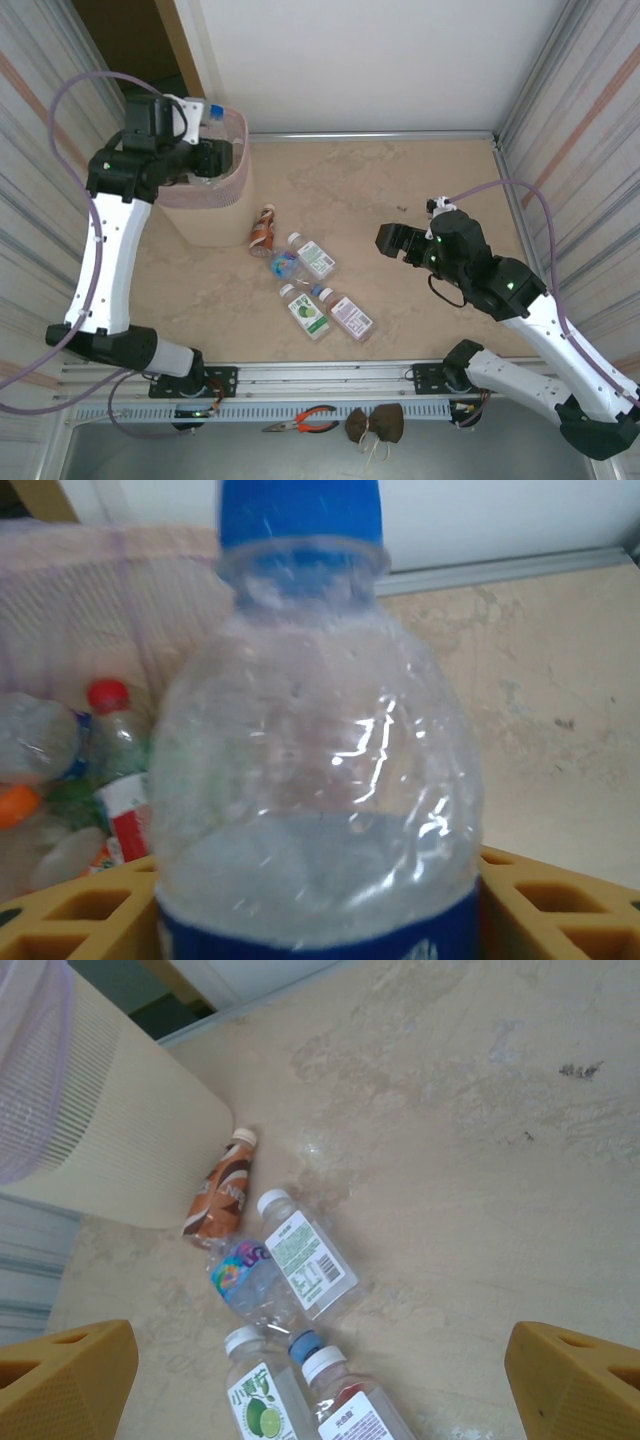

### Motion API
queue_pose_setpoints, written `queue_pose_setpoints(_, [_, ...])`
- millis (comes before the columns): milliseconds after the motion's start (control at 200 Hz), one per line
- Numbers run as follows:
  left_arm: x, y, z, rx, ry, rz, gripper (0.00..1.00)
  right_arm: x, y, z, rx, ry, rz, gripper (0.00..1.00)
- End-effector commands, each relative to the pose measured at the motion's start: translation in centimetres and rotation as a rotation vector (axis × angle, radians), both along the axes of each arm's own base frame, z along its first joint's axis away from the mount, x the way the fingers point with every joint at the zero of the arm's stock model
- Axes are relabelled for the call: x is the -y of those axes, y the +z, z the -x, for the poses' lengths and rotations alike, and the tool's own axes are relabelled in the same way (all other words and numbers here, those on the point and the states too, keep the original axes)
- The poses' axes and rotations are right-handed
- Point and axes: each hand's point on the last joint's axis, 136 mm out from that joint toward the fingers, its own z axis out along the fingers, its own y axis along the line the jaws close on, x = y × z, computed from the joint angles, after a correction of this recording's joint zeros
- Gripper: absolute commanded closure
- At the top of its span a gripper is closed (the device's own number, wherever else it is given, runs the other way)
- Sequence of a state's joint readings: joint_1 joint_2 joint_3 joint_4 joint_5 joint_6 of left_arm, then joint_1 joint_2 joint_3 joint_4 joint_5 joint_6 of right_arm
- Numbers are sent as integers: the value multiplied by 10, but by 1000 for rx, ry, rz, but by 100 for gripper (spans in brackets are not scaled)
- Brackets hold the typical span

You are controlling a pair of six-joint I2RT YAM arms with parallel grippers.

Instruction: Put the plastic bottles in the bin

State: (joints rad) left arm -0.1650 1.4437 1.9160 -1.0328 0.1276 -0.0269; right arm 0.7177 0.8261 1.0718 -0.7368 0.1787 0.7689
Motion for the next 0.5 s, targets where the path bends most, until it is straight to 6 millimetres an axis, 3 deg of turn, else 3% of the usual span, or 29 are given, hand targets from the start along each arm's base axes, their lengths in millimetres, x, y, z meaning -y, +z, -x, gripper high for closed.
queue_pose_setpoints(0, [-19, 6, -10, 9, -3, 1, 36, 1, 21, -6, 60, -5, -8, 6])
queue_pose_setpoints(120, [-45, -1, -30, -5, 45, 13, 36, 0, 20, -7, 59, -4, -8, 6])
queue_pose_setpoints(245, [-66, -23, -54, -42, 81, -4, 36, -1, 22, -8, 64, -5, -13, 6])
queue_pose_setpoints(496, [-68, -69, -82, -155, 54, 39, 39, 2, 23, -7, 71, -12, -9, 6])
